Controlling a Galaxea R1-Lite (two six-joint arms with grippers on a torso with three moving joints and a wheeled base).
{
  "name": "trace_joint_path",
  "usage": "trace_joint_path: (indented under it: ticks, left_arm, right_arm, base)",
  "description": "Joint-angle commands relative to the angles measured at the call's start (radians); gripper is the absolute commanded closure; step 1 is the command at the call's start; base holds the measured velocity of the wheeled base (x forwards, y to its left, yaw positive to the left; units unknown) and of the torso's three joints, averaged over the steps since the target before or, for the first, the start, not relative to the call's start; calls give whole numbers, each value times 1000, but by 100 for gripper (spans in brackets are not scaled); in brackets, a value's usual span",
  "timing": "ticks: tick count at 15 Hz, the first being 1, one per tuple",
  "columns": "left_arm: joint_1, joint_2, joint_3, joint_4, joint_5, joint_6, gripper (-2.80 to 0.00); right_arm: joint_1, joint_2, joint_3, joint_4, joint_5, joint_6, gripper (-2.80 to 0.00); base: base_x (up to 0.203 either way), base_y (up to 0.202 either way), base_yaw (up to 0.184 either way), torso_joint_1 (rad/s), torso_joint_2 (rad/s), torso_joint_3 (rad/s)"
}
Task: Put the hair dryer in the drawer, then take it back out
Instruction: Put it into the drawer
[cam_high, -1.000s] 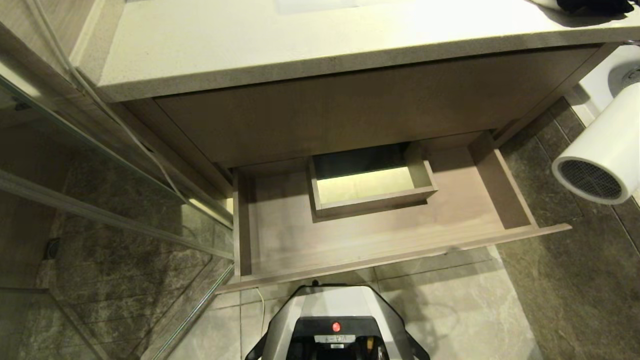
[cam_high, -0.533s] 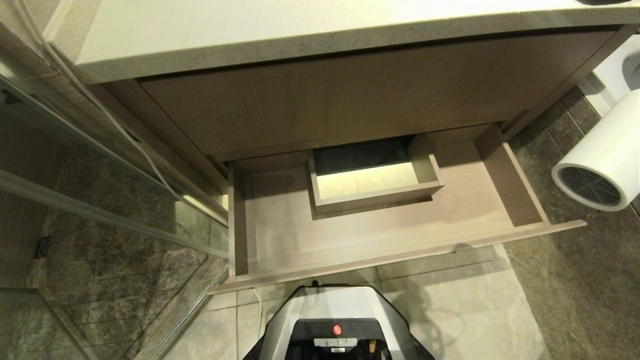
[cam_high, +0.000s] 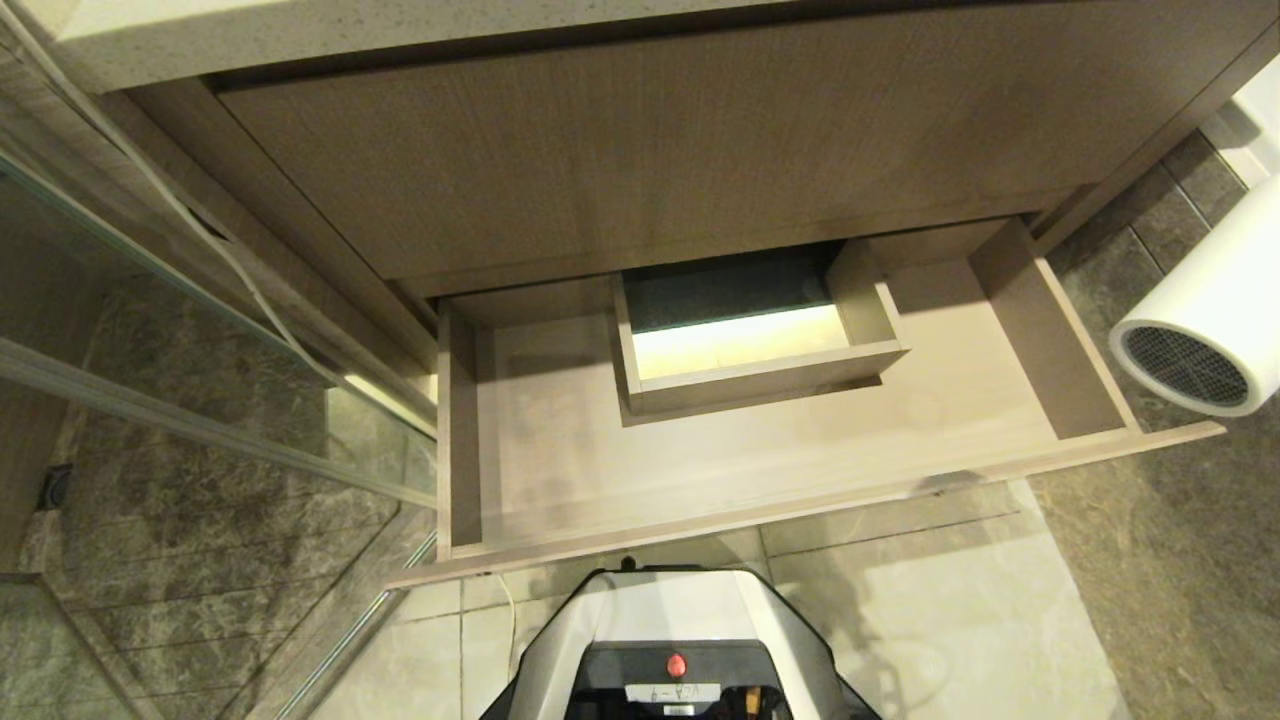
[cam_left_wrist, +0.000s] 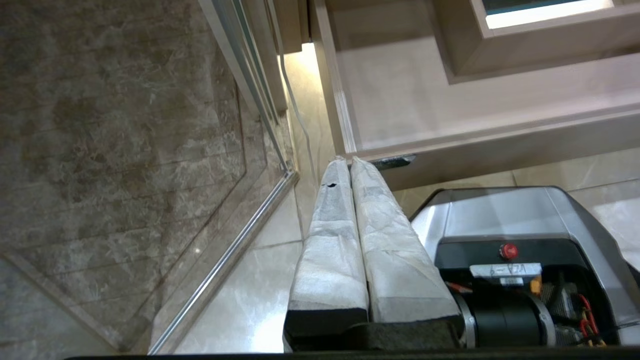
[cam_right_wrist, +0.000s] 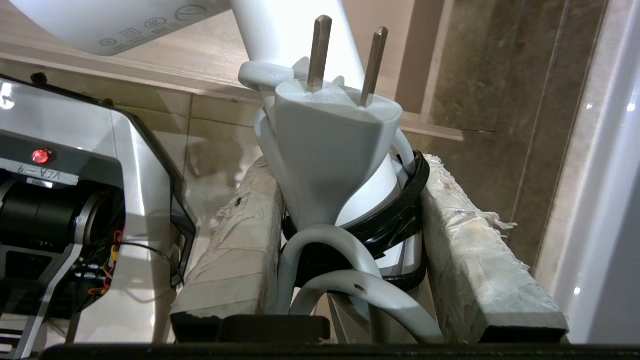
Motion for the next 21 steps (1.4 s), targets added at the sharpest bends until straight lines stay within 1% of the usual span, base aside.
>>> trace_joint_path:
  ticks: [1, 6, 10, 14, 17, 21]
  left_arm:
    - [0, 0, 0, -2, 1, -1, 0]
    - [0, 0, 0, -2, 1, -1, 0]
    - [0, 0, 2, -2, 1, -1, 0]
    - [0, 0, 1, -2, 0, -1, 0]
    - [0, 0, 2, -2, 1, -1, 0]
    - [0, 0, 0, -2, 1, -1, 0]
  right_arm:
    - [0, 3, 8, 1, 1, -1, 0]
    - [-1, 25, 6, 3, 1, 0, 0]
    - [-15, 59, 3, 0, 1, 22, 0]
    - [-34, 115, 2, -36, 1, 26, 0]
    - [-80, 182, -11, -48, 1, 25, 0]
    - [-174, 331, -5, -47, 2, 32, 0]
  base:
    - [0, 0, 0, -93, 340, 261]
    - [0, 0, 0, -52, 420, 330]
    - [0, 0, 0, -23, 397, 373]
    - [0, 0, 0, -28, 406, 361]
    - [0, 0, 0, 39, 303, 378]
    - [0, 0, 0, 111, 69, 198]
